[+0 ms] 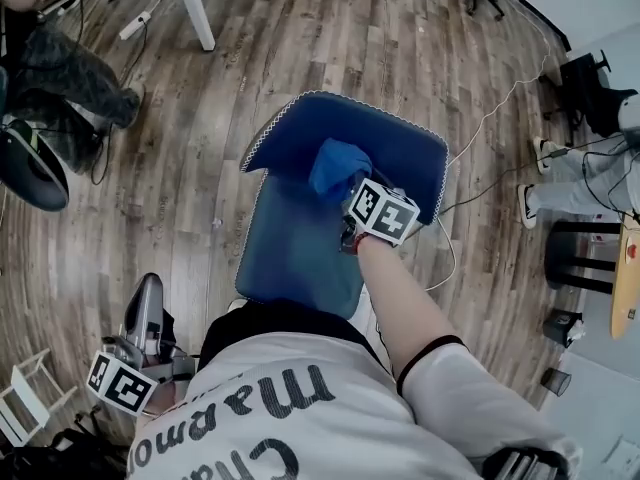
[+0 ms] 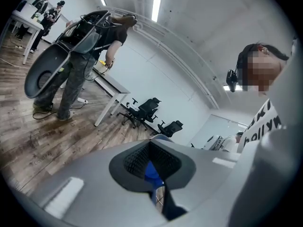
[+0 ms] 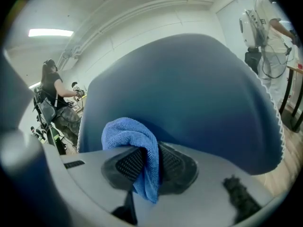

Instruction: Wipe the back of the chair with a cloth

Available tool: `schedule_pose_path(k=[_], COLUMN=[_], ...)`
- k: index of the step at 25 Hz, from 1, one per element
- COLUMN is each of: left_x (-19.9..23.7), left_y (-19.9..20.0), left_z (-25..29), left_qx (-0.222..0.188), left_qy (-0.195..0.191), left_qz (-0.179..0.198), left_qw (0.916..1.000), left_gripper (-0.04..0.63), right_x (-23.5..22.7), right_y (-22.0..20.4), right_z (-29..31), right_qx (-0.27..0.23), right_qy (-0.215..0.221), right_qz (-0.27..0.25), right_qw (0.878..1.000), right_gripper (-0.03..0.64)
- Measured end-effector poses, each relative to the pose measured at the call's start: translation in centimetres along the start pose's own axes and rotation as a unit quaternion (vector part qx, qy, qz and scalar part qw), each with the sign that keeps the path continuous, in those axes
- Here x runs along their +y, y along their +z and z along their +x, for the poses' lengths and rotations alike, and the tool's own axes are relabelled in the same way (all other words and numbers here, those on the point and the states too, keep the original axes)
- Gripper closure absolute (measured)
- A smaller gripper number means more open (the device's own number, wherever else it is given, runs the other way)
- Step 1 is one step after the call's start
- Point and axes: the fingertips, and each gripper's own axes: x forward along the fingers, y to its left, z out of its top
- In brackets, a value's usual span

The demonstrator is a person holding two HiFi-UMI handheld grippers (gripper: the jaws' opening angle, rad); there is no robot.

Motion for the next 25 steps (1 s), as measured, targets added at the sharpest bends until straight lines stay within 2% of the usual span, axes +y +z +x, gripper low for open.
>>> schedule_pose_path(k=[5, 9, 18, 25], left_x=[-0.4, -0.6, -1.0, -0.6], left_y=[-0.4, -0.5, -0.7, -0.9], left_z=[0.7, 1.4, 1.8, 1.6], left_qx=[0.007, 0.013, 0.020, 0.022], left_qy=[-0.010, -0.018, -0.030, -0.034], left_qz=[0.000, -0.001, 0.001, -0.001], left_qw=[0.9999, 0.9998, 0.9993, 0.9992], left_gripper=[0.588, 0.588, 0.588, 0.588], right_x=[-3.7, -6.5, -12.9, -15.2], right_y=[-0.3, -0.3, -1.1, -1.7], right_z=[-1.4, -2.4, -6.3, -8.7], right_qx=[0.001, -0.007, -0.037, -0.052], right_qy=[-0.042, -0.073, -0.144, -0.177], right_qz=[0.016, 0.056, 0.145, 0.168], right_qw=[0.999, 0.996, 0.978, 0.969], right_gripper=[0.537, 0.537, 0.537, 0.537])
